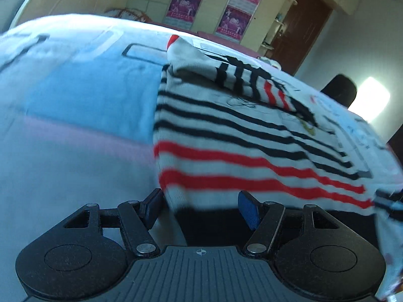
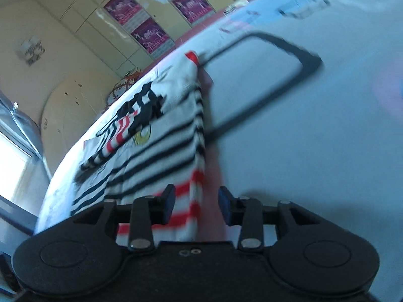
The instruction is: Fold small clothes
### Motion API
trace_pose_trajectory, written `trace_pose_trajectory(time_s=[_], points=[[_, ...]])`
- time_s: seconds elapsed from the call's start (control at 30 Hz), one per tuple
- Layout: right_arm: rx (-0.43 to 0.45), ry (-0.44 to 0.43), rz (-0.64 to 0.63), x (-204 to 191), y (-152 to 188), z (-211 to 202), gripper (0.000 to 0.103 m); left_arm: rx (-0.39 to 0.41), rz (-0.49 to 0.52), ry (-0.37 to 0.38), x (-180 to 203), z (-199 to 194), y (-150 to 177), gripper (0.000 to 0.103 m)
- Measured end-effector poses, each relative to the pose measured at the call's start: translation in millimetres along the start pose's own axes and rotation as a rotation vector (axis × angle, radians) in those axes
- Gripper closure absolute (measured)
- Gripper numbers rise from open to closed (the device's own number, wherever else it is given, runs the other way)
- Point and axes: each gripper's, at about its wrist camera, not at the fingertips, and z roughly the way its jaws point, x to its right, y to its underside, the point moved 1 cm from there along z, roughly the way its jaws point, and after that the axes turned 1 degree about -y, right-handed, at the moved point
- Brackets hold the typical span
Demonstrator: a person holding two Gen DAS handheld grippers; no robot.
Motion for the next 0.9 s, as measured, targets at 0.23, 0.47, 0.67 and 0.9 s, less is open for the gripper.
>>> trace_pose_trajectory(time_s=[0.23,0.47,0.67,0.9], points=[[-0.101,-0.12,0.092,17.4,44.8,-17.9,0.062,0.004,-0.203,0.105,-6.9,-25.2,42.5,0.055],[-0.172,-0.235,0.129,10.6,53.8,0.4,0.063,-0.004,-0.456,0.346,-23.4,-0.9,60.8,0.056],[-0.187,-0.248,0.133,5.7,48.8,12.5,0.082,0.01,-0.469,0.316,-19.5,8.3,58.7,0.092],[-0.134,-0.229,0.016,-5.3,43.9,-7.5,0.097,0.139,-0.502,0.368,-26.1,-11.4,59.1,0.099]])
